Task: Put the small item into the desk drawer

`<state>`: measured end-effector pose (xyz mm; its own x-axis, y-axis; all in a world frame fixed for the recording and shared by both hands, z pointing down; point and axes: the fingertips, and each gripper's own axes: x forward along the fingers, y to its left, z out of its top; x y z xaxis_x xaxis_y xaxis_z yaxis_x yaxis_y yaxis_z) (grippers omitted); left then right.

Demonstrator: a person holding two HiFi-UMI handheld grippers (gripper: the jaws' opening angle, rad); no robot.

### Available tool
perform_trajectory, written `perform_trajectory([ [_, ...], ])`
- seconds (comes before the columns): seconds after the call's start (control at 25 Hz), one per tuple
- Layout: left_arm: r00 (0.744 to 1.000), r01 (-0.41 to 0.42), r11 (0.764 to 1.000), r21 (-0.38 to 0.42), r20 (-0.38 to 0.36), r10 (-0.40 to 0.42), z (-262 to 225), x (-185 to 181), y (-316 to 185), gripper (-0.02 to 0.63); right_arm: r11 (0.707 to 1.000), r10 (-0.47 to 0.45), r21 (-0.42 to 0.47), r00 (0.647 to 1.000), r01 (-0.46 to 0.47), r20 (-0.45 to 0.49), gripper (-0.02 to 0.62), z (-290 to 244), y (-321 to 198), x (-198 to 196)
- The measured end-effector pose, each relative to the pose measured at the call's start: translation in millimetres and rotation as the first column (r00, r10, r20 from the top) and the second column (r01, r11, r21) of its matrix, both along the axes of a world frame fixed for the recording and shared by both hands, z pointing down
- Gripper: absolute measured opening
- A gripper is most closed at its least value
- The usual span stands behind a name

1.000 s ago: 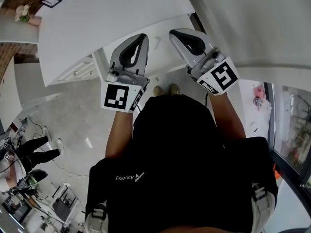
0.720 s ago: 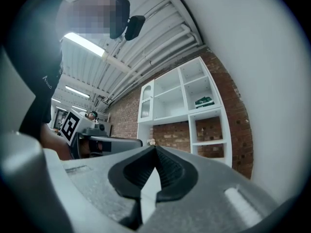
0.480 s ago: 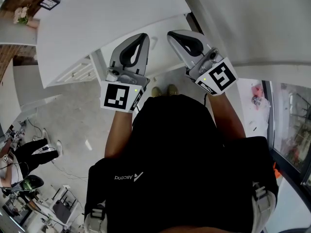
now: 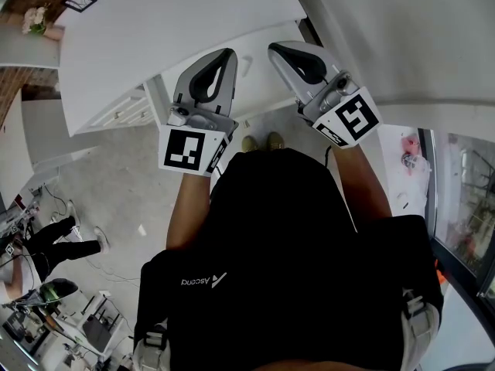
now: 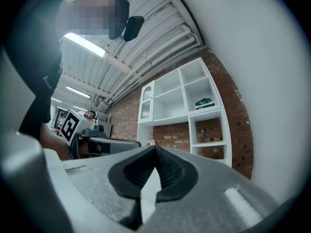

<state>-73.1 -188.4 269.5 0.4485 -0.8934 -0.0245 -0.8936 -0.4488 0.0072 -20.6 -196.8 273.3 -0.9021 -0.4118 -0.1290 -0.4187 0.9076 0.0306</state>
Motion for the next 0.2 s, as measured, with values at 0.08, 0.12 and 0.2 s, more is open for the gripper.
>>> perform_trajectory([
  [0.08, 1.000, 0.001, 1.000, 0.000, 0.000, -0.001, -0.1, -1.0, -0.3, -0.002, 1.000, -0.001, 0.001, 1.000, 0.001, 0.002, 0.000, -0.2, 0.0, -0.8],
  [0.12, 1.000, 0.001, 1.000, 0.000, 0.000, -0.001, 0.1, -1.4, -0.3, -0.002, 1.000, -0.001, 0.001, 1.000, 0.001, 0.002, 0.000, -0.2, -0.1, -0.9],
  [0.2, 1.000, 0.002, 1.000, -0.002, 0.001, -0.002, 0.7, -2.2, -0.4, -0.002, 1.000, 0.000, 0.001, 1.000, 0.000, 0.003, 0.000, -0.1, -0.3, -0.8],
])
